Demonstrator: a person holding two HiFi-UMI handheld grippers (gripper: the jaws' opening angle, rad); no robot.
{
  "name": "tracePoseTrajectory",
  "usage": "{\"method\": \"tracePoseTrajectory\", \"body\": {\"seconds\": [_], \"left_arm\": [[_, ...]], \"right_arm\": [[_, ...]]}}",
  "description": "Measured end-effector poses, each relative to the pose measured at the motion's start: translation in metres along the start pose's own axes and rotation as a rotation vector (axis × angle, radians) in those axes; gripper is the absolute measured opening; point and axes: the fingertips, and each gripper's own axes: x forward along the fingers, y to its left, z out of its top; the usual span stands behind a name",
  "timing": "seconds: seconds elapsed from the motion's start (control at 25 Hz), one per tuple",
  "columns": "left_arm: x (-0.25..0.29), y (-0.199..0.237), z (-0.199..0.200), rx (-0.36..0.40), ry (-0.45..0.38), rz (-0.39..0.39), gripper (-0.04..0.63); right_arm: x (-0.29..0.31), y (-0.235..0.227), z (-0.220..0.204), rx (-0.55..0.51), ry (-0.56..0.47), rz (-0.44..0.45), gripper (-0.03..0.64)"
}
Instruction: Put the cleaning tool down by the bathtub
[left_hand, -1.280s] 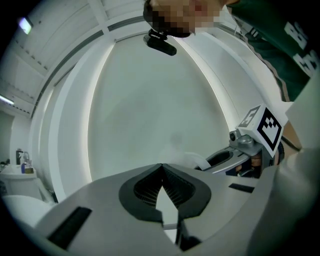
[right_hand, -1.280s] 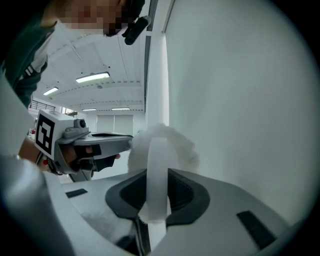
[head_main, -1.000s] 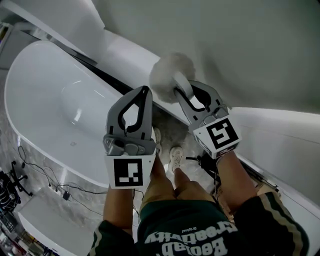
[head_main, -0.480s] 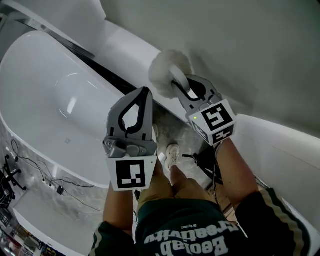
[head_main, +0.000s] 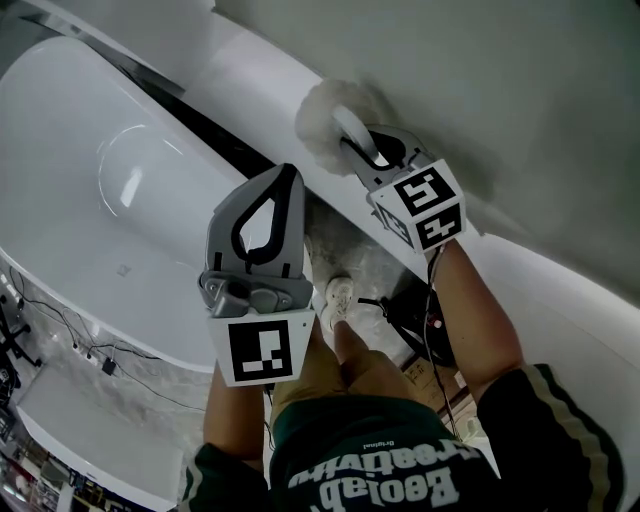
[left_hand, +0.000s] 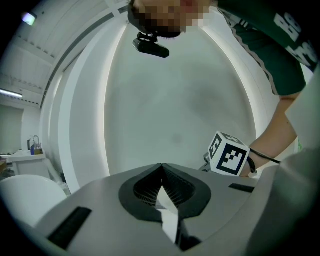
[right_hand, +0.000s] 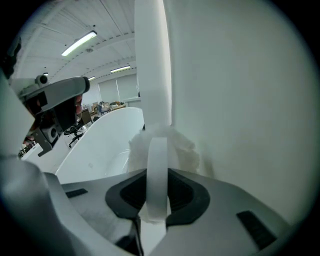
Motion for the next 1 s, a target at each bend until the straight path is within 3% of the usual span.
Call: {"method": "tracePoseTrajectory", "body": {"seconds": [0.56, 1.0], "left_arm": [[0.0, 0.036, -0.045, -0.043, 0.055, 0.046, 0.009], [-0.022, 0.022, -0.059, -0.104, 0.085, 0.044, 0.009]], "right_arm": [[0.088, 0.0, -0.059, -0.051, 0.256, 0.032, 0.092], [0.125, 0.001, -0.101, -0.06, 0.396, 0.058, 0.092]]}}
